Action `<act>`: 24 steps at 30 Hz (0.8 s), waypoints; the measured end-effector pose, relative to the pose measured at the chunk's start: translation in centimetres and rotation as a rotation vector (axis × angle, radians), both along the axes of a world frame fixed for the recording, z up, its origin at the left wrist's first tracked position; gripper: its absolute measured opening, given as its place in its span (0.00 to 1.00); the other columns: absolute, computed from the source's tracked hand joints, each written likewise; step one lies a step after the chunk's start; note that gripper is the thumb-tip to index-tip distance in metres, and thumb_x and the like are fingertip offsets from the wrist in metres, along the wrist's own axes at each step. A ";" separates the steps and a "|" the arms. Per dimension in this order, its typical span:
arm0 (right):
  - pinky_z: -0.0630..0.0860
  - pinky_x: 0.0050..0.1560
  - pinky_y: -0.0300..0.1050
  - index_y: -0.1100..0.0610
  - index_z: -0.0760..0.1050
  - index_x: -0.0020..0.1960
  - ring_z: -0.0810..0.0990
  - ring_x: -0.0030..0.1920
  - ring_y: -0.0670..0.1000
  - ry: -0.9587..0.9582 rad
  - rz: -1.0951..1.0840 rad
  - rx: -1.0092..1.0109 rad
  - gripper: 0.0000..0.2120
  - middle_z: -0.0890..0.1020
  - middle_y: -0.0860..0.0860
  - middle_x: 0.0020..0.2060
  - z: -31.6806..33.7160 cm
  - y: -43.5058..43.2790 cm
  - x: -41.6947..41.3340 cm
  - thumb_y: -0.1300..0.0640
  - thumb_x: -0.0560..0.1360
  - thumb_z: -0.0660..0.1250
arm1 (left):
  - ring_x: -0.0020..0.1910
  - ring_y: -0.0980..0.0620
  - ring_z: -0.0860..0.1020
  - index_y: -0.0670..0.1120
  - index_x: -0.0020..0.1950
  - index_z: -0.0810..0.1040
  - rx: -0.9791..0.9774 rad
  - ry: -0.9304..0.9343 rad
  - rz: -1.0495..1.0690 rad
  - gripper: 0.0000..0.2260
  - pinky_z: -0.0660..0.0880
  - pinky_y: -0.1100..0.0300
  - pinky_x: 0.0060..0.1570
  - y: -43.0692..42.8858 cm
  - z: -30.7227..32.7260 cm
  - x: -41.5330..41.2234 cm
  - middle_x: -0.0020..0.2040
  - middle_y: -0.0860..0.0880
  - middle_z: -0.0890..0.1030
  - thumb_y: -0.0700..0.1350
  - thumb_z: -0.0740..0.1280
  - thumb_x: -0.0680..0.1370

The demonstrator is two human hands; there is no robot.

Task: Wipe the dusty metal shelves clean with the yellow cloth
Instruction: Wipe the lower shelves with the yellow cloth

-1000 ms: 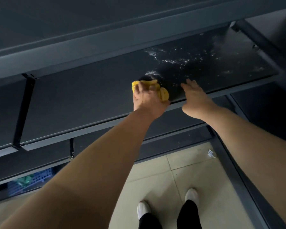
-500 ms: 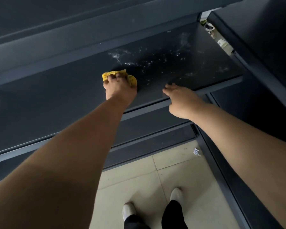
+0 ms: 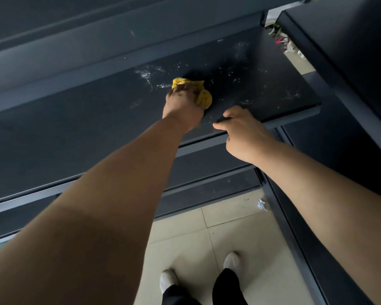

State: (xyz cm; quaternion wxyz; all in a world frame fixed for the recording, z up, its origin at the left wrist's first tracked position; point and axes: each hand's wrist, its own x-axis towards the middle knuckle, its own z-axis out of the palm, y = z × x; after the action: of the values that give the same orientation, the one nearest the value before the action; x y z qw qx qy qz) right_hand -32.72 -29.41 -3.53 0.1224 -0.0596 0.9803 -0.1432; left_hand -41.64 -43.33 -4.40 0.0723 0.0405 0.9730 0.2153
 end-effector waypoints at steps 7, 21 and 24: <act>0.75 0.51 0.49 0.58 0.75 0.64 0.76 0.59 0.58 -0.042 -0.083 0.142 0.20 0.76 0.56 0.59 0.7 -2.7 -0.3 0.67 0.73 0.62 | 0.64 0.45 0.68 0.53 0.69 0.73 0.028 0.030 -0.019 0.20 0.71 0.54 0.57 -2.2 -0.8 3.2 0.66 0.49 0.72 0.49 0.65 0.77; 0.55 0.76 0.55 0.65 0.53 0.76 0.49 0.78 0.60 -0.091 -0.213 0.262 0.31 0.52 0.63 0.77 -0.1 -6.7 1.1 0.63 0.76 0.61 | 0.66 0.40 0.65 0.53 0.73 0.65 -0.109 -0.016 0.112 0.23 0.70 0.46 0.60 -11.5 -0.6 6.5 0.70 0.46 0.67 0.53 0.62 0.78; 0.59 0.74 0.55 0.63 0.60 0.73 0.54 0.77 0.59 -0.064 -0.198 0.217 0.28 0.61 0.60 0.74 0.0 -7.4 0.6 0.63 0.75 0.63 | 0.66 0.39 0.65 0.49 0.73 0.65 -0.141 0.002 0.204 0.24 0.69 0.44 0.63 -13.7 -1.0 6.3 0.70 0.44 0.66 0.54 0.62 0.78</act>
State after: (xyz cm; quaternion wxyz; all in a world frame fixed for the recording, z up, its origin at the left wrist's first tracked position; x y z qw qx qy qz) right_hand -32.13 -36.79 -3.53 0.1446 0.0555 0.9867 -0.0496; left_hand -35.30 -57.04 -5.44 0.0517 -0.0634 0.9849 0.1523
